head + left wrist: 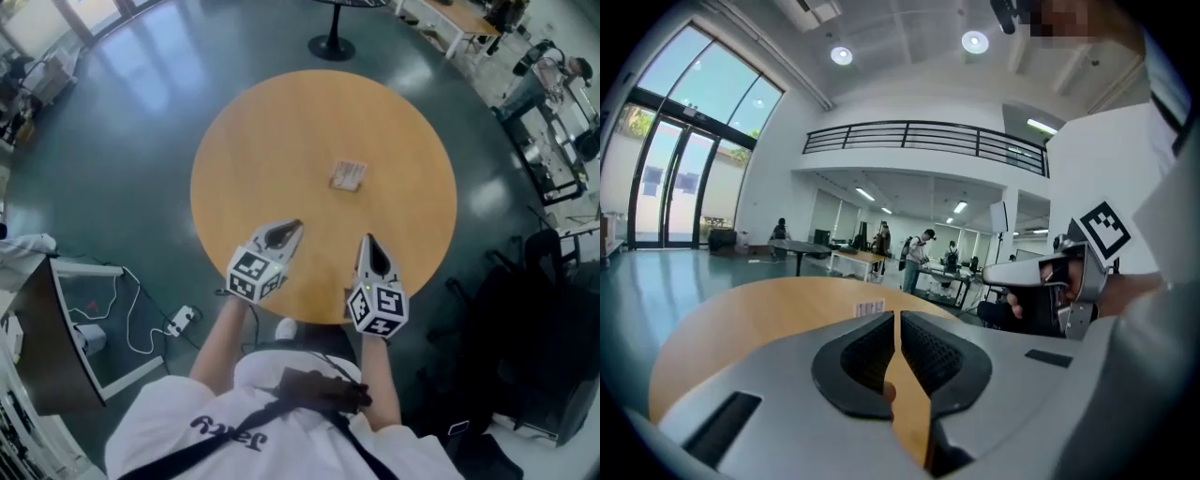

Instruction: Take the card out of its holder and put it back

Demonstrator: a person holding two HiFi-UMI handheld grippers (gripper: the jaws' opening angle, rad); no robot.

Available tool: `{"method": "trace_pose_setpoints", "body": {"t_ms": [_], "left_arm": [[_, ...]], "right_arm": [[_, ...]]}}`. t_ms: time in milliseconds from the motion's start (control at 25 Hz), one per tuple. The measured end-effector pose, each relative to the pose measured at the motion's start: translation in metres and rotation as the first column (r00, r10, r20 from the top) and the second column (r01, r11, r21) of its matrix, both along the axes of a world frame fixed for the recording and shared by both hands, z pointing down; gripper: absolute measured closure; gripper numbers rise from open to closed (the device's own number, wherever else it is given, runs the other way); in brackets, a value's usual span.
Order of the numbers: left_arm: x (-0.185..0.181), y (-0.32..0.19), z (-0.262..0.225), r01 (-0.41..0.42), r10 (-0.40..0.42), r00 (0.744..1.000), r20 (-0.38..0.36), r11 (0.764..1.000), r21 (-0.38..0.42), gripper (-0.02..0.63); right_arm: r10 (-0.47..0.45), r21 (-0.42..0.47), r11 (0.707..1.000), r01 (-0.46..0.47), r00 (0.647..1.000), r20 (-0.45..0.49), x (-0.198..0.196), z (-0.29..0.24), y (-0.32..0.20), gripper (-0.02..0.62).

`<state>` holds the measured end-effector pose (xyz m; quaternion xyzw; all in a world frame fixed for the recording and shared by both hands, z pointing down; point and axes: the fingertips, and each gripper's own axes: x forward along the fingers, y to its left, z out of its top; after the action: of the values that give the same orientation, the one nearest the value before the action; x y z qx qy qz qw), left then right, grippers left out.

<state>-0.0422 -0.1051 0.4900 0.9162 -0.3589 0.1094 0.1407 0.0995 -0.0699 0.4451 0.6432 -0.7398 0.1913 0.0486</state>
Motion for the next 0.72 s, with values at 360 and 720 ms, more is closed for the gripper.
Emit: {"method": "trace_pose_setpoints", "body": {"t_ms": [360,720], "left_arm": [[-0.032,-0.017,0.068,-0.209,0.22,0.954,0.205,0.975,-0.074,0.482],[-0.061,-0.071,0.106,-0.294,0.324,0.872,0.366,0.946,-0.138,0.411]], "right_arm": [[0.004,-0.097,0.995,0.001,0.998,0.059,0.009,0.04,-0.019,0.58],[0.017,-0.158,0.987,-0.002,0.995,0.093,0.01,0.066,-0.041,0.58]]}}
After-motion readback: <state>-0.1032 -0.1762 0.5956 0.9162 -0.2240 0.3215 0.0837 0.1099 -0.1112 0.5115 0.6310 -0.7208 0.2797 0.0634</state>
